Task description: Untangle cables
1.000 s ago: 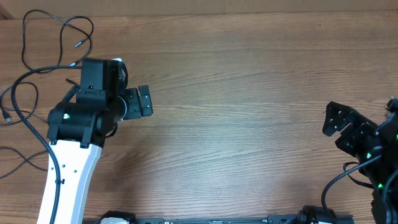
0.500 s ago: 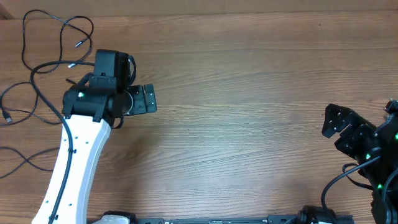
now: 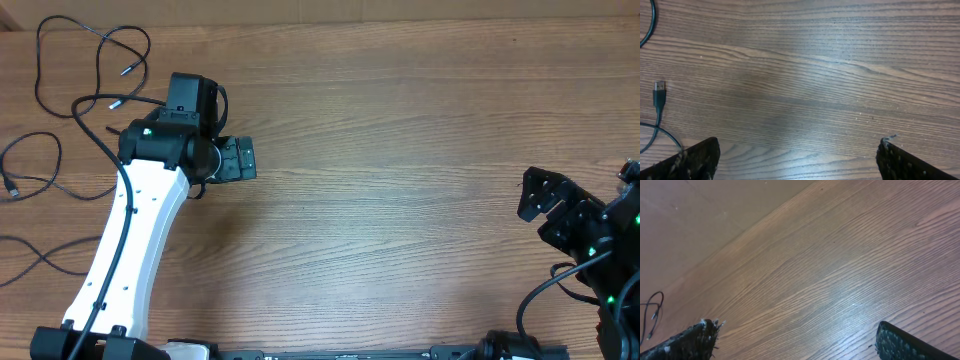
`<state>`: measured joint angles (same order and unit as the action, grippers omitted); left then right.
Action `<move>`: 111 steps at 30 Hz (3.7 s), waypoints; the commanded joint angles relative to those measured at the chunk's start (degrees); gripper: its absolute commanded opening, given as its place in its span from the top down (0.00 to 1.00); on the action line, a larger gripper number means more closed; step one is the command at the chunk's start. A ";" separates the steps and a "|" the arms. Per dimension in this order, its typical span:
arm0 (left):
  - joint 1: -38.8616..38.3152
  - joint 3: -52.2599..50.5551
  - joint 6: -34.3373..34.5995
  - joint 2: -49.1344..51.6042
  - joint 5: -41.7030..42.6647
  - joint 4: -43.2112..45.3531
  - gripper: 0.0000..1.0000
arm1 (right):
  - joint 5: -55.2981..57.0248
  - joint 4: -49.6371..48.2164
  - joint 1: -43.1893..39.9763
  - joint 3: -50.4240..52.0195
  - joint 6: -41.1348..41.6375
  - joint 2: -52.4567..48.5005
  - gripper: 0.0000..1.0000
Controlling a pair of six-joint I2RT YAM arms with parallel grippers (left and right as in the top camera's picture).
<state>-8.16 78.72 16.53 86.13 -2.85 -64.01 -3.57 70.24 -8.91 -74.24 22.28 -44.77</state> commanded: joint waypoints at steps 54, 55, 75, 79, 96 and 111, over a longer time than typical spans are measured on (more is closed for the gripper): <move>0.26 -0.48 0.81 0.76 -0.52 0.20 0.00 | 0.52 0.42 11.47 0.31 0.24 11.41 0.00; 0.26 -0.48 0.81 0.76 -0.52 0.20 0.00 | 0.52 0.66 11.47 0.31 0.24 11.41 0.00; 0.26 -0.48 0.81 0.76 -0.55 0.22 0.00 | 0.52 5.60 11.47 0.31 0.22 11.41 0.00; 0.26 -0.48 0.81 0.76 -0.55 0.22 0.00 | 0.52 5.60 11.47 0.31 0.22 11.41 0.00; 0.26 -0.48 0.81 0.76 -0.52 0.22 0.00 | 5.38 4.07 11.47 5.25 -5.51 14.34 0.00; 0.26 -0.48 0.81 0.76 -0.52 0.22 0.00 | 4.79 -32.09 11.52 42.36 -15.34 33.92 0.00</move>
<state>-8.16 78.35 16.53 86.54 -2.85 -63.81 0.45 41.23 2.28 -36.32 8.49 -13.50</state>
